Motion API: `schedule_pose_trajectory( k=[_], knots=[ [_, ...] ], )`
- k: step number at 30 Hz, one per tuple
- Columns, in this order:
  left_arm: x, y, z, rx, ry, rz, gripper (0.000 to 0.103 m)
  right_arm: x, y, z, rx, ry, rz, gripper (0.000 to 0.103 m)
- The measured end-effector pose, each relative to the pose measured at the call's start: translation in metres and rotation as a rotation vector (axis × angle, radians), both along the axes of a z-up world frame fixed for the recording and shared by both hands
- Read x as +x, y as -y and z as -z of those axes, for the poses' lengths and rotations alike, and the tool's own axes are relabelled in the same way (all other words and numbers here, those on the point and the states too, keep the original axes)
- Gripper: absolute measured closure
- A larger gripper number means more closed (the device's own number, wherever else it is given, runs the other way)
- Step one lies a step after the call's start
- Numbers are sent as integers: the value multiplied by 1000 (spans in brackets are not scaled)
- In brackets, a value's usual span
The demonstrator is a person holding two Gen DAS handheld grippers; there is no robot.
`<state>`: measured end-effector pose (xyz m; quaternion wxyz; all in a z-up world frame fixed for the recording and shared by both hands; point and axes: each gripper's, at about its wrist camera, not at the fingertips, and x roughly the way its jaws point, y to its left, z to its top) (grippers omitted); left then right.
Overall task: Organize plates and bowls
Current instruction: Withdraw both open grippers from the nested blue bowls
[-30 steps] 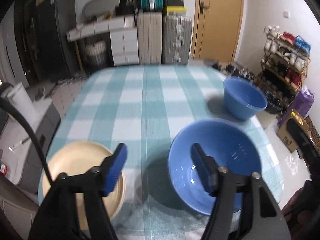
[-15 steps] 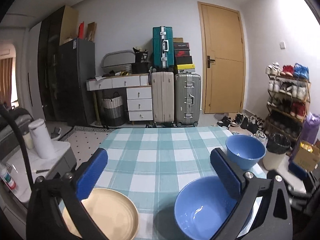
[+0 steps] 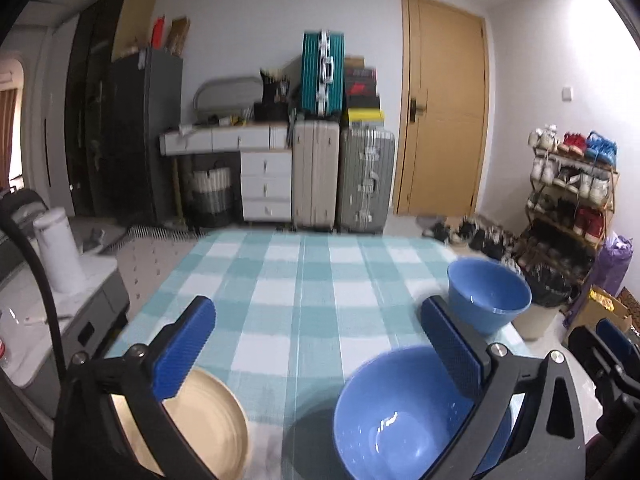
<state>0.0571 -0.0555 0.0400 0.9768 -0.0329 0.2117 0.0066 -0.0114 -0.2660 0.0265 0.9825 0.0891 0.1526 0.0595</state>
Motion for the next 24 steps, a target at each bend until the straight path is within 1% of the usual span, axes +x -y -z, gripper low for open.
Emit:
schedule_pose_trajectory(
  k=[2, 5, 8, 14, 18, 20, 22, 24],
  knots=[
    [4, -1, 3, -22, -30, 3, 0, 1, 0, 1, -4, -10, -1, 1],
    [0, -4, 2, -49, -23, 10, 0, 4, -1, 2, -12, -15, 2, 1],
    [-2, -3, 2, -34, -9, -15, 0, 7, -2, 5, -27, -35, -4, 1],
    [3, 2, 10, -26, -56, -1, 0, 12, -4, 8, -36, -47, -10, 1],
    [3, 3, 10, -23, -56, -4, 0, 14, -5, 11, -38, -50, -19, 1],
    [2, 4, 11, -10, -56, -18, 0, 17, -5, 13, -37, -70, -17, 1],
    [3, 6, 11, -7, -64, -14, 0, 22, -3, 15, -35, -102, -21, 1],
    [4, 9, 5, 11, -78, -1, 0, 23, 0, 17, -22, -113, -17, 1]
  ],
)
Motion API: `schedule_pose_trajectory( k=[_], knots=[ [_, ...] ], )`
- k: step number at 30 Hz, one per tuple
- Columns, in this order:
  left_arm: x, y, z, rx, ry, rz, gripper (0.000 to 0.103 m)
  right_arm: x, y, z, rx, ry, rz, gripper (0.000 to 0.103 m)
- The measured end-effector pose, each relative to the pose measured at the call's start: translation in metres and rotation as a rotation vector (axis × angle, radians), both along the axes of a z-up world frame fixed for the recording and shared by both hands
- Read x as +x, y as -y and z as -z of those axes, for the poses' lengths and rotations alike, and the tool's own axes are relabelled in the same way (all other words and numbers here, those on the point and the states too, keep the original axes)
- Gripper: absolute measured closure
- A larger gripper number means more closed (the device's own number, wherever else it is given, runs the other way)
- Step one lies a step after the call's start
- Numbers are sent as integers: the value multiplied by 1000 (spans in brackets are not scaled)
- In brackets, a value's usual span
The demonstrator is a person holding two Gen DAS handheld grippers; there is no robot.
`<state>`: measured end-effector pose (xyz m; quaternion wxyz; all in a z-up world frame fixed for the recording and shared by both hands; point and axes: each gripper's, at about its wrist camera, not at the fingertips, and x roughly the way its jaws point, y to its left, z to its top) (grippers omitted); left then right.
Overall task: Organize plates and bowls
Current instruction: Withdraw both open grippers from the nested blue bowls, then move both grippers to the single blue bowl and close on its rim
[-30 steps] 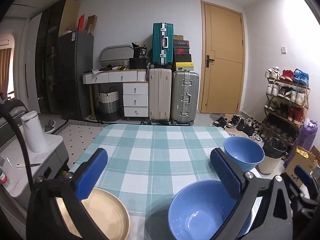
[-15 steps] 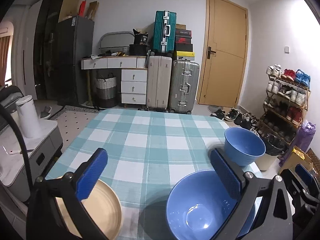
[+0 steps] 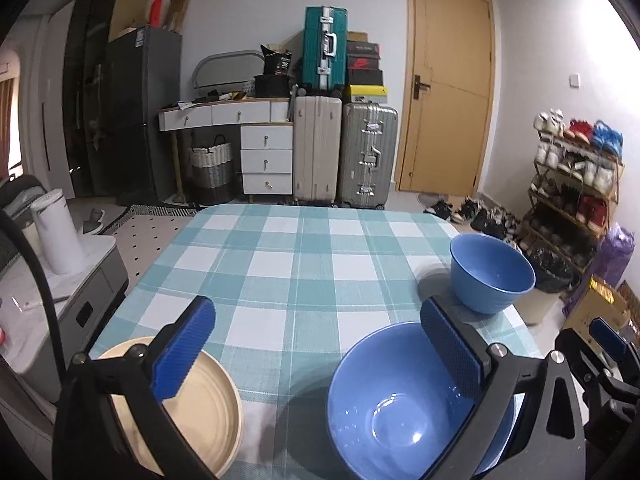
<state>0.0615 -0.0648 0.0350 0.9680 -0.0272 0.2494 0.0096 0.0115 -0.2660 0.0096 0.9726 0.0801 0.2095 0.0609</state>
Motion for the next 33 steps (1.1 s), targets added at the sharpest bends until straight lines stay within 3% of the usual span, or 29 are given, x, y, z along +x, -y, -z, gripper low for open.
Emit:
schedule_pose_trajectory(
  k=[6, 10, 14, 17, 22, 26, 30, 33],
  knots=[
    [3, 4, -37, -15, 7, 70, 0, 3, 11, 1, 6, -17, 36, 1],
    [33, 18, -60, 13, -103, 155, 0, 18, 25, 1, 2, -87, 60, 1],
    [74, 22, -67, -52, -243, 213, 0, 29, 50, -15, -14, -87, 81, 1],
    [106, 33, -62, -98, -382, 235, 0, 43, 76, -30, 0, -99, 90, 1],
    [157, 68, -39, -22, -590, 196, 0, 80, 114, -43, 48, -191, 102, 1],
    [193, 101, -15, 37, -704, 210, 0, 119, 137, -38, 78, -295, 89, 1],
    [219, 122, 3, 46, -770, 197, 0, 155, 152, -26, 74, -375, 83, 1],
    [240, 139, 20, 98, -821, 195, 0, 183, 165, -14, 89, -440, 89, 6]
  ],
)
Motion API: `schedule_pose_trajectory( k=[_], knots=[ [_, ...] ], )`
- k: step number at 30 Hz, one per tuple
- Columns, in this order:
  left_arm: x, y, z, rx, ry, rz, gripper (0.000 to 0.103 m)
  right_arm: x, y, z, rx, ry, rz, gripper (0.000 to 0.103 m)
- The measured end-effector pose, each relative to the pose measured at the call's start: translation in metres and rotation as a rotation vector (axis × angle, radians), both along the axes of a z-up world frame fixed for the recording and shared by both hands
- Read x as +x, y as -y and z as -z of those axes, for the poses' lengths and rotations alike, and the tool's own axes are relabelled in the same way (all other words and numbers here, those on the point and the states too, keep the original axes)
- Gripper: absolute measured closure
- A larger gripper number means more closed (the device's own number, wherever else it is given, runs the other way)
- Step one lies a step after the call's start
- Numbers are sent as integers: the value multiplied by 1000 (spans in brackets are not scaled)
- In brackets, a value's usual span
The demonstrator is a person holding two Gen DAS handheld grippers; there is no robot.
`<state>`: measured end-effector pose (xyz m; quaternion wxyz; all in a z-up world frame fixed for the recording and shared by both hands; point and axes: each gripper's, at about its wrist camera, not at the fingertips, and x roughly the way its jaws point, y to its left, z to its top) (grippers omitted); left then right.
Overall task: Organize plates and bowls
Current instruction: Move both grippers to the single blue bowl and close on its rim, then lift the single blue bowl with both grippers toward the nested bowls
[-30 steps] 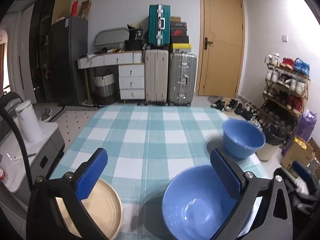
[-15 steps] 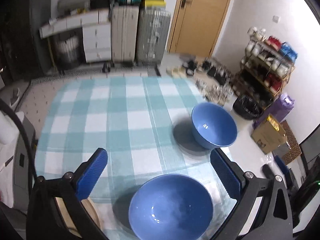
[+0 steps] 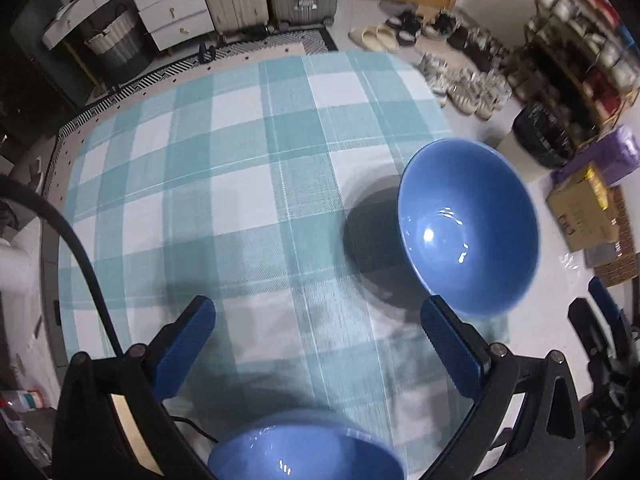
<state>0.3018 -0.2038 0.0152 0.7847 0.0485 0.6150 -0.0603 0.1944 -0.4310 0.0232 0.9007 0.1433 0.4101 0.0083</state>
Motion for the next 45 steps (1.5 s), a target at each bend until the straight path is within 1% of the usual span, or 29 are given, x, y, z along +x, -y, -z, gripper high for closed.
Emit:
schedule_pose_trajectory(
  k=[1, 2, 3, 4, 6, 7, 8, 9, 12, 14, 16, 17, 18, 19, 20, 22, 24, 25, 26, 29, 31, 33, 35, 37, 38, 40, 43, 45],
  knots=[
    [8, 5, 4, 9, -22, 12, 0, 8, 3, 4, 15, -17, -3, 10],
    [16, 9, 7, 5, -26, 10, 0, 20, 8, 10, 29, -47, -1, 13],
    [22, 10, 7, 3, -22, -1, 0, 28, 10, 14, 37, -64, 0, 18],
    [29, 13, 9, 4, -25, -13, 0, 35, 13, 18, 44, -87, 0, 21],
    [39, 18, 14, -13, -44, -15, 0, 52, 20, 28, 35, -136, 2, 21],
    [44, 20, 18, -25, -60, -14, 0, 59, 21, 32, 39, -153, -8, 26],
    [48, 23, 22, -34, -73, -15, 0, 68, 24, 37, 42, -172, -26, 28],
    [51, 24, 26, -43, -87, -17, 0, 74, 27, 41, 38, -186, -29, 32],
    [59, 30, 40, -77, -126, -19, 0, 88, 34, 51, 28, -223, -21, 34],
    [61, 35, 47, -92, -140, -18, 0, 93, 35, 57, 29, -236, -27, 37],
    [63, 38, 52, -102, -141, -20, 0, 97, 34, 61, 27, -248, -41, 45],
    [64, 39, 54, -106, -145, -22, 1, 99, 34, 63, 30, -249, -46, 46],
    [65, 40, 56, -110, -147, -22, 1, 102, 33, 65, 33, -250, -52, 52],
    [65, 40, 58, -111, -150, -24, 2, 102, 32, 66, 29, -251, -51, 69],
    [66, 41, 61, -108, -153, -28, 3, 105, 32, 69, 16, -254, -44, 76],
    [66, 40, 61, -114, -147, -32, 3, 107, 32, 72, 11, -261, -35, 79],
    [67, 37, 61, -117, -134, -39, 4, 110, 33, 77, 47, -271, -44, 80],
    [68, 36, 61, -121, -133, -42, 10, 112, 34, 79, 55, -276, -43, 80],
    [69, 34, 62, -130, -133, -46, 13, 113, 33, 80, 56, -280, -43, 80],
    [71, 33, 69, -137, -159, -46, 20, 115, 31, 84, 58, -291, -41, 80],
    [71, 34, 75, -132, -179, -31, 42, 117, 29, 87, 57, -301, -42, 81],
    [71, 34, 80, -153, -206, -29, 47, 120, 26, 90, 63, -310, -53, 85],
    [71, 33, 83, -160, -204, -34, 47, 122, 25, 92, 59, -322, -58, 89],
    [71, 31, 82, -175, -193, -42, 55, 124, 21, 95, 56, -333, -67, 97],
    [71, 31, 82, -194, -194, -44, 58, 124, 20, 95, 58, -337, -70, 97],
    [70, 31, 81, -221, -194, -40, 74, 125, 15, 95, 34, -339, -82, 97],
    [67, 33, 78, -227, -186, -27, 83, 125, 12, 95, 27, -338, -89, 97],
    [67, 29, 77, -242, -190, -39, 84, 125, 10, 94, 34, -335, -95, 98]
  ],
)
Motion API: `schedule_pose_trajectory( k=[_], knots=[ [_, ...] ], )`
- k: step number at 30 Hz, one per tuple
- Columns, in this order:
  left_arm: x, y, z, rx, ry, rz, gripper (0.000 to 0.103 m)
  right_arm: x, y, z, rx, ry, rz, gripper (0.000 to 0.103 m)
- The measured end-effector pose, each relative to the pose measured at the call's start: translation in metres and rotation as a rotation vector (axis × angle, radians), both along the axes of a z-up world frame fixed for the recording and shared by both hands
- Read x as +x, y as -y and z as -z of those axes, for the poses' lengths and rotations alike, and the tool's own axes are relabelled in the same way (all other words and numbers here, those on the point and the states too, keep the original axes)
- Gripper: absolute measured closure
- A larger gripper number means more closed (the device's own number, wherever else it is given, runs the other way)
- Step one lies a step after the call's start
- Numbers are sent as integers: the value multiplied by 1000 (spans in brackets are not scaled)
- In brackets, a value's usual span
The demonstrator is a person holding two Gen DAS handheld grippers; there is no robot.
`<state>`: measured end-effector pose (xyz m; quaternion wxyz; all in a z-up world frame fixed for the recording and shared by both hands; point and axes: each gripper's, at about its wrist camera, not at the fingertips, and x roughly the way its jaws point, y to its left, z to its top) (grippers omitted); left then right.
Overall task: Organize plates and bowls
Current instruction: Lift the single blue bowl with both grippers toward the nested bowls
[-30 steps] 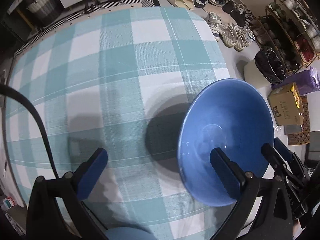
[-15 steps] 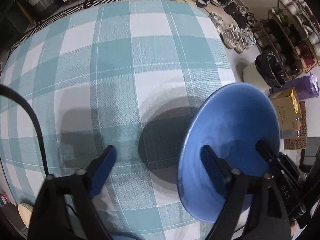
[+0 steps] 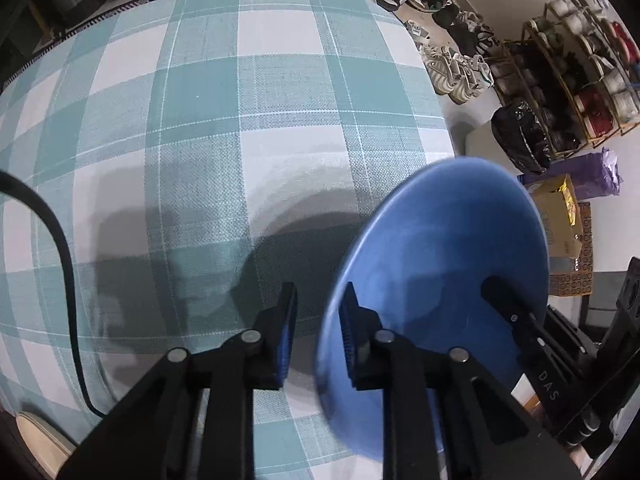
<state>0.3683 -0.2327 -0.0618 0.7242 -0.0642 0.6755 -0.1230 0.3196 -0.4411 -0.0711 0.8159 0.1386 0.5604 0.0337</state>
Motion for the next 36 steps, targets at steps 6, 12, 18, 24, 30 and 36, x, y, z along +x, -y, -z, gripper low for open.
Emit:
schedule_pose_trajectory(
  k=[6, 12, 18, 24, 30, 36],
  knots=[
    [-5, -3, -2, 7, 13, 18, 91, -3, -7, -5, -4, 20, 1, 99],
    [-8, -8, -2, -4, 7, 6, 92, -5, -11, -8, 9, 6, 14, 99],
    [-11, -19, -1, -36, -30, -5, 92, -5, -15, -4, -4, -32, 20, 99],
    [-20, -19, 1, -3, -35, 24, 92, -7, -13, 3, 43, -63, 43, 99],
    [-24, -17, 2, -8, -9, 32, 95, -10, -12, 5, 58, -64, 48, 99],
    [-27, -12, 0, 4, -8, 45, 99, -11, -12, 6, 74, -81, 50, 99]
  ],
)
